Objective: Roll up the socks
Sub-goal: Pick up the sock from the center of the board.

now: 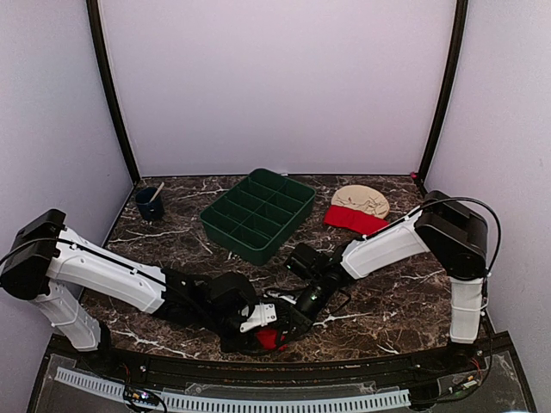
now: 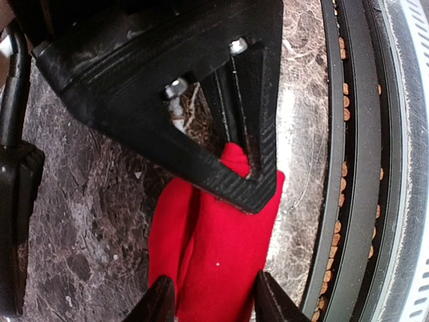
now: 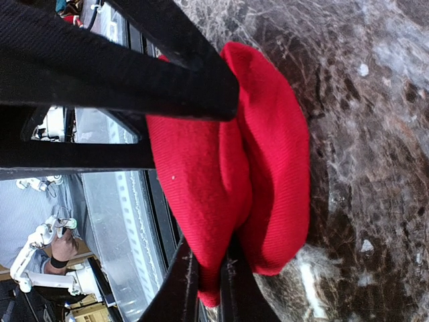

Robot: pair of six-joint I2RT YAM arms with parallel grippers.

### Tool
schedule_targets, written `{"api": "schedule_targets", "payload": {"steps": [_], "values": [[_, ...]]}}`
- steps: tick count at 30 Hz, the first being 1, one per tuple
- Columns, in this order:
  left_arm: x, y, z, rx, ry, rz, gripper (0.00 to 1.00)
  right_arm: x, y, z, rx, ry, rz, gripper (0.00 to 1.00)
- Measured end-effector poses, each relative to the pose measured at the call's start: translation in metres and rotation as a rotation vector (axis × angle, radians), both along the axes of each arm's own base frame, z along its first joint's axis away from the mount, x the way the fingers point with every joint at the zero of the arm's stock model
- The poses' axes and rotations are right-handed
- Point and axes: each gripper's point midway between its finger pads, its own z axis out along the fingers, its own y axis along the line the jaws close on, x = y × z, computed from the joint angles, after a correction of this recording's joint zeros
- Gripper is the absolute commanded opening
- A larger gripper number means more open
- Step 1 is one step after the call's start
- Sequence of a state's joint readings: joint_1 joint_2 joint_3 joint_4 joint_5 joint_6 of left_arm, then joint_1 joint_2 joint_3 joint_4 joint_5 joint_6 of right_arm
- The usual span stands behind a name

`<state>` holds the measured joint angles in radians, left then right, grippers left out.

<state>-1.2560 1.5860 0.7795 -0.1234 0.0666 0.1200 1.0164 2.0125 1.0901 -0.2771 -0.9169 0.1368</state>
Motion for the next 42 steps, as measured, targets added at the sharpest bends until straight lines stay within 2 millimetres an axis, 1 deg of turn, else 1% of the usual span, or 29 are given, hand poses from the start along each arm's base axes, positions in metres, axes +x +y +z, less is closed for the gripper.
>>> {"api": "schedule_targets", "payload": {"steps": [6, 14, 21, 25, 29, 32, 37, 42], "values": [[-0.002, 0.000, 0.000, 0.003, 0.006, -0.010, 0.40, 0.000, 0.000, 0.000, 0.000, 0.005, 0.001, 0.00], [-0.008, 0.000, -0.009, 0.022, 0.040, -0.029, 0.38, -0.001, 0.000, 0.000, 0.002, 0.012, 0.003, 0.00], [-0.009, -0.001, -0.011, 0.034, 0.053, -0.033, 0.26, -0.002, -0.001, -0.001, 0.003, 0.026, 0.006, 0.00], [-0.009, -0.001, -0.011, 0.038, 0.056, -0.033, 0.22, -0.002, -0.001, -0.001, 0.003, 0.031, 0.006, 0.00], [-0.009, -0.002, -0.012, 0.045, 0.062, -0.033, 0.17, -0.002, -0.001, -0.002, 0.001, 0.032, 0.004, 0.06], [-0.009, -0.003, -0.012, 0.044, 0.070, -0.028, 0.15, -0.002, -0.002, -0.002, -0.002, 0.033, 0.003, 0.14], [-0.009, -0.004, -0.012, 0.031, 0.123, -0.005, 0.13, -0.001, -0.002, -0.003, -0.005, 0.030, 0.003, 0.23], [-0.012, -0.007, -0.012, 0.012, 0.194, -0.001, 0.12, 0.001, -0.003, -0.003, -0.008, 0.033, -0.004, 0.27]]}}
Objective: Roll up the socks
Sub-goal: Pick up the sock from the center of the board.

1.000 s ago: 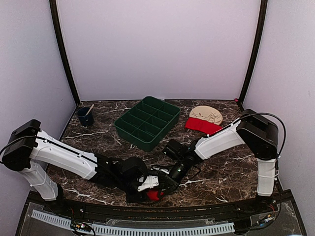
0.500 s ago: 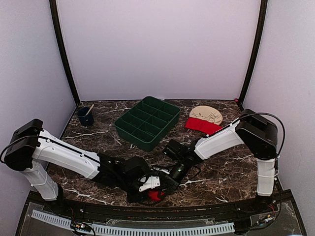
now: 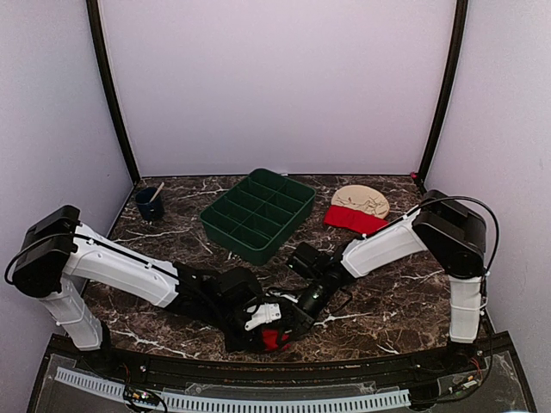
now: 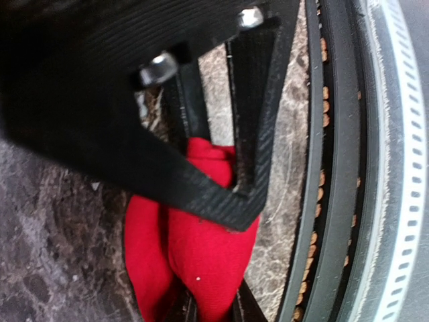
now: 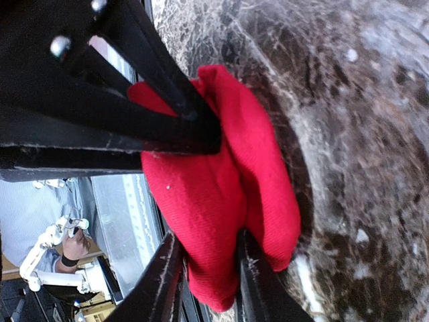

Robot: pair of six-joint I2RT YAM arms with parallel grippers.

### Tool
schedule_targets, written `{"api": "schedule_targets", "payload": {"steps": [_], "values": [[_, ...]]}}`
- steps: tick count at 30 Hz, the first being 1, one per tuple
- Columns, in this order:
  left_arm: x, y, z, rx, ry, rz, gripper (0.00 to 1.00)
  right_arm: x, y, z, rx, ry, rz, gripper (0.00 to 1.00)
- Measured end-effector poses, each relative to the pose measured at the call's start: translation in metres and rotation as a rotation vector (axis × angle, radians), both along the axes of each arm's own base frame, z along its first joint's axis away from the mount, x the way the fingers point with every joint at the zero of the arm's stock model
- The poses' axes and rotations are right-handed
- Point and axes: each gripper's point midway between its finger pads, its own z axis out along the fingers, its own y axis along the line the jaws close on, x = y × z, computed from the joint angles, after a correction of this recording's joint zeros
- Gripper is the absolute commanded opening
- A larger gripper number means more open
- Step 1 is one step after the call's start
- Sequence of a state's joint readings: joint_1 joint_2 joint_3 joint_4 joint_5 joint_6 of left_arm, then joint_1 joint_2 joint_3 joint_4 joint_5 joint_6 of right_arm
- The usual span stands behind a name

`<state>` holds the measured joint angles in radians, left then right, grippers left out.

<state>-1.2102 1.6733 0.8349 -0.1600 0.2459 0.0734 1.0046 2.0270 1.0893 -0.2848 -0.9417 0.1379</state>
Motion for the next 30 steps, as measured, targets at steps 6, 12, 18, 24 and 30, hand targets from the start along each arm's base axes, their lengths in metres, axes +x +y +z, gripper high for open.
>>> {"api": "schedule_targets", "payload": {"steps": [6, 12, 18, 24, 30], "values": [[0.001, -0.001, 0.000, -0.025, 0.080, 0.014, 0.12, 0.005, -0.002, 0.002, 0.009, -0.039, -0.027, 0.31], [0.000, -0.005, 0.001, -0.055, 0.154, 0.013, 0.12, 0.014, -0.006, 0.002, 0.012, -0.076, -0.077, 0.35], [-0.001, -0.006, 0.001, -0.069, 0.216, 0.016, 0.12, 0.030, -0.014, 0.004, 0.025, -0.117, -0.160, 0.38], [-0.001, -0.006, 0.001, -0.077, 0.260, 0.024, 0.11, 0.045, -0.019, 0.005, 0.040, -0.172, -0.231, 0.39], [-0.002, -0.006, 0.002, -0.085, 0.294, 0.027, 0.00, 0.053, -0.025, 0.005, 0.032, -0.229, -0.278, 0.39]]}}
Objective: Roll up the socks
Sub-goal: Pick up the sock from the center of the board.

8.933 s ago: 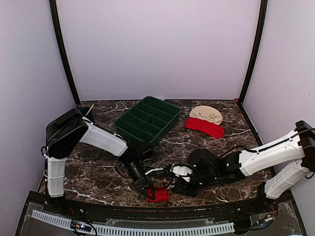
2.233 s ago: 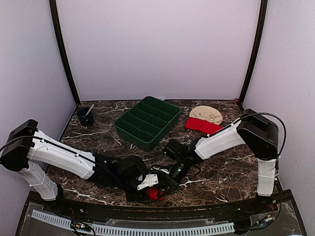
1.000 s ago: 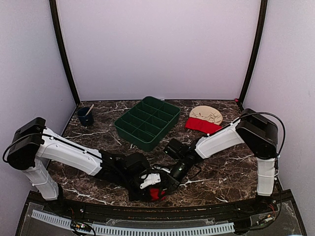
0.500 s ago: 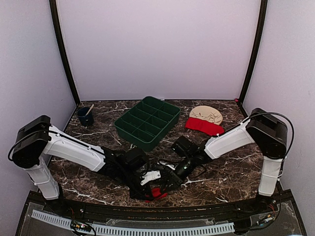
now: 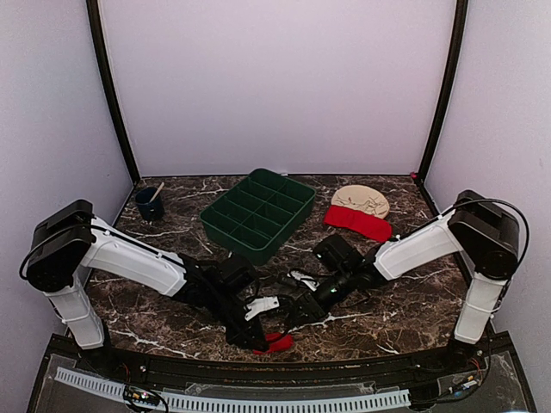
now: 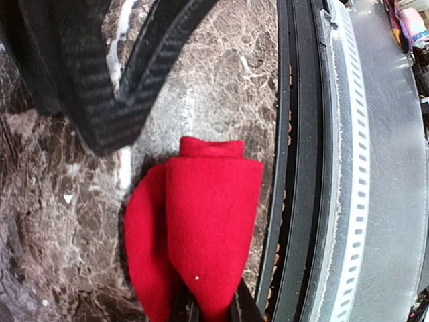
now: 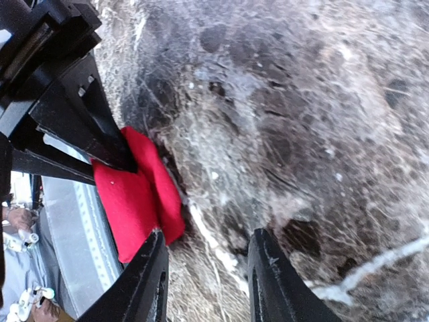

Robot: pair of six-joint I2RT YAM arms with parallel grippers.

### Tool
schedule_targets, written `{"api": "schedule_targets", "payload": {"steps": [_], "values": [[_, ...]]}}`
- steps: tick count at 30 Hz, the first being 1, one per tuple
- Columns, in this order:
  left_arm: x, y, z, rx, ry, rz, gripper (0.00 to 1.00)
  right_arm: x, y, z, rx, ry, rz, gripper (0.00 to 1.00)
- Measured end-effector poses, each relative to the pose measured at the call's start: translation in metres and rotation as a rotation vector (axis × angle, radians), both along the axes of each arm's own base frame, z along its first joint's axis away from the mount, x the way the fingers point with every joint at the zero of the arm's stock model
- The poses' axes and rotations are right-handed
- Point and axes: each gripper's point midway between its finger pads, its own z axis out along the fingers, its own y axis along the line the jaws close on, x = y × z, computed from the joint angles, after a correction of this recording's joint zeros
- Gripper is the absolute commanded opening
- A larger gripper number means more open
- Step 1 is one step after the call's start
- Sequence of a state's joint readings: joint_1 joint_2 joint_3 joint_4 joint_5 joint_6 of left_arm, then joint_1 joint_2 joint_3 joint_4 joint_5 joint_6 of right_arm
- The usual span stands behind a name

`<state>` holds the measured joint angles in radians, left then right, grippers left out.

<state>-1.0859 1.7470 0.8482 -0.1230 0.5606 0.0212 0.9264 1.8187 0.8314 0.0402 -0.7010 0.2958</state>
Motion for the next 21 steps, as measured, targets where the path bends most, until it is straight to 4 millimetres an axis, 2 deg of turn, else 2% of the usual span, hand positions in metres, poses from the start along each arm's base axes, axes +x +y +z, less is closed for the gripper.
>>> {"api": "schedule_targets", "payload": {"steps": [11, 18, 21], "values": [[0.004, 0.011, 0.003, 0.022, 0.055, 0.026, 0.00, 0.012, -0.007, 0.000, -0.023, -0.081, -0.067, 0.39], [0.017, 0.028, 0.008, 0.078, 0.023, 0.076, 0.00, 0.025, -0.009, 0.006, -0.044, -0.134, -0.126, 0.38], [0.027, 0.029, 0.016, 0.084, -0.010, 0.093, 0.00, 0.037, -0.005, 0.012, -0.056, -0.155, -0.176, 0.37]]}}
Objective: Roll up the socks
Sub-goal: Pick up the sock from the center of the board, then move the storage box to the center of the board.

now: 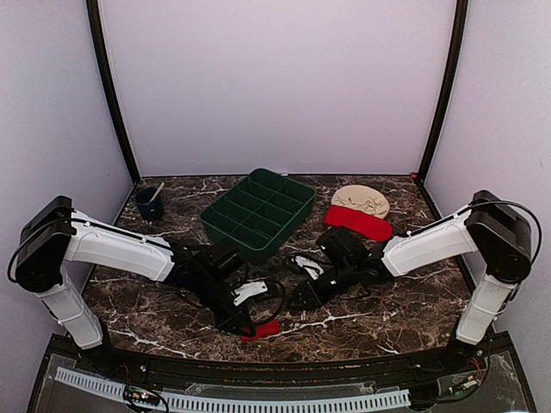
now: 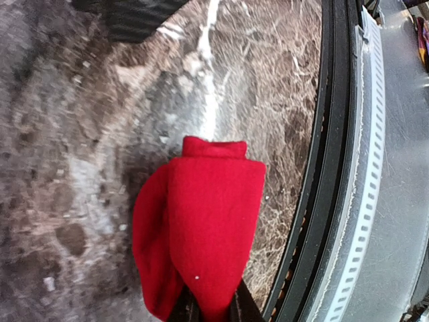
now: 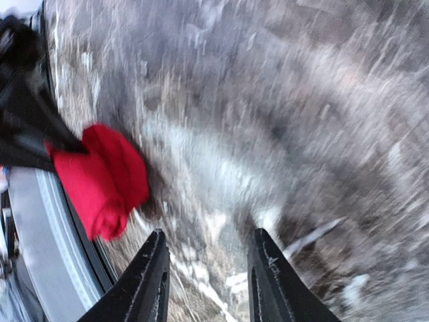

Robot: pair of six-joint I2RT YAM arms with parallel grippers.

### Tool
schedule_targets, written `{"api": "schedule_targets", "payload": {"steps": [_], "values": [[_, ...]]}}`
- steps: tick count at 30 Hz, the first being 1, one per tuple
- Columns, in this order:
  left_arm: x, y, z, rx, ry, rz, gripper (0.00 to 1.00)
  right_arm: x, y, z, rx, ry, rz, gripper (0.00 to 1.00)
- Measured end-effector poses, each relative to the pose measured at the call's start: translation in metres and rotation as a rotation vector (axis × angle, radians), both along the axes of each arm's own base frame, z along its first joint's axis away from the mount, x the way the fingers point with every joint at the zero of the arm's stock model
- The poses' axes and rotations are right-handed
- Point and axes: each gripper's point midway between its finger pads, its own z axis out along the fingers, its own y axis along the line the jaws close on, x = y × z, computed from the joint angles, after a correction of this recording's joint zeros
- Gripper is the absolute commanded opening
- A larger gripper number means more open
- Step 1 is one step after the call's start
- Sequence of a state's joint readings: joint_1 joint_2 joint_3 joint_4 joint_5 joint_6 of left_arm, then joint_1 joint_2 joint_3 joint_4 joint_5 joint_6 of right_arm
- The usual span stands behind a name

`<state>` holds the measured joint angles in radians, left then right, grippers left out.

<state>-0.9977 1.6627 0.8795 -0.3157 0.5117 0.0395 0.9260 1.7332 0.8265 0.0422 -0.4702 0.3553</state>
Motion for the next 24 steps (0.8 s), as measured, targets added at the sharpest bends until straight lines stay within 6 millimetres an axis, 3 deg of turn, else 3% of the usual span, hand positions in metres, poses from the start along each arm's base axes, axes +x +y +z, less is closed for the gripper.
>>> {"api": "schedule_targets", "payload": {"steps": [4, 11, 15, 19, 24], "values": [[0.016, 0.002, 0.016, -0.007, -0.059, 0.023, 0.00, 0.029, 0.013, 0.021, 0.002, -0.049, -0.106, 0.38], [0.047, 0.014, 0.041, -0.011, -0.162, 0.078, 0.00, 0.101, 0.047, 0.086, 0.047, -0.136, -0.361, 0.37], [0.058, 0.022, 0.050, -0.002, -0.209, 0.093, 0.00, 0.134, 0.059, 0.112, 0.063, -0.153, -0.499, 0.36], [0.064, 0.029, 0.057, 0.001, -0.239, 0.101, 0.00, 0.165, 0.062, 0.119, 0.012, -0.162, -0.643, 0.34], [0.067, 0.034, 0.063, 0.002, -0.265, 0.099, 0.00, 0.180, 0.050, 0.111, -0.080, -0.164, -0.765, 0.33]]}}
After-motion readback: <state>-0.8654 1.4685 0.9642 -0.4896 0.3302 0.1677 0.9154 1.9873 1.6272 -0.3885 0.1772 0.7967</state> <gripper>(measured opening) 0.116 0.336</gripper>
